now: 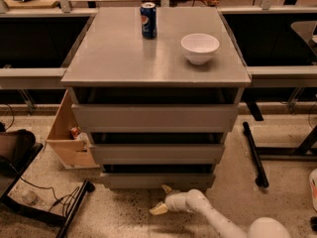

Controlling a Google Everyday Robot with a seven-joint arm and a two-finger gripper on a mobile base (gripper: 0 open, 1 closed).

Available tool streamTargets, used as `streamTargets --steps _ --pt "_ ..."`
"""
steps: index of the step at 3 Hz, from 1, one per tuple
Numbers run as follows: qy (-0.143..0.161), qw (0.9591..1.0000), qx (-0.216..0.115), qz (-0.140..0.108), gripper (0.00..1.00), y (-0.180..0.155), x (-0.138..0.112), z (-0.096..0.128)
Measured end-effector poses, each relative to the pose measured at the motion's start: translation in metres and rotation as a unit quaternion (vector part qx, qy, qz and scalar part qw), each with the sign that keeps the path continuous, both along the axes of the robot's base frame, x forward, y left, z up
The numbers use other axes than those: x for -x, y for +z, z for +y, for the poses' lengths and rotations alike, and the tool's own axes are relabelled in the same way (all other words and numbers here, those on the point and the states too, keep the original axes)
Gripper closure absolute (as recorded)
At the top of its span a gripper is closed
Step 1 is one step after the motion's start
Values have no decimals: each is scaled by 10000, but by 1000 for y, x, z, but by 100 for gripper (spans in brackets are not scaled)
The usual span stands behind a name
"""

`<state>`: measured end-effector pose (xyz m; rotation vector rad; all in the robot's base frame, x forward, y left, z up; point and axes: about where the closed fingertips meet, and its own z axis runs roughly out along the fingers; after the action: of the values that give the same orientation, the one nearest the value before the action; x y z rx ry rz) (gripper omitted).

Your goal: Close bottom drawer

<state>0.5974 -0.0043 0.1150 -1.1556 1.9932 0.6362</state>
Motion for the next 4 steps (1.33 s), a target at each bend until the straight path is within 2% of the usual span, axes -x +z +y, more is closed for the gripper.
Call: streamTargets --steps 2,3,4 --pt "123 9994 90 -300 65 25 -65 4" --pt "95 9992 82 -371 88 26 -82 6" --pt "93 9992 82 -375 100 27 -78 5"
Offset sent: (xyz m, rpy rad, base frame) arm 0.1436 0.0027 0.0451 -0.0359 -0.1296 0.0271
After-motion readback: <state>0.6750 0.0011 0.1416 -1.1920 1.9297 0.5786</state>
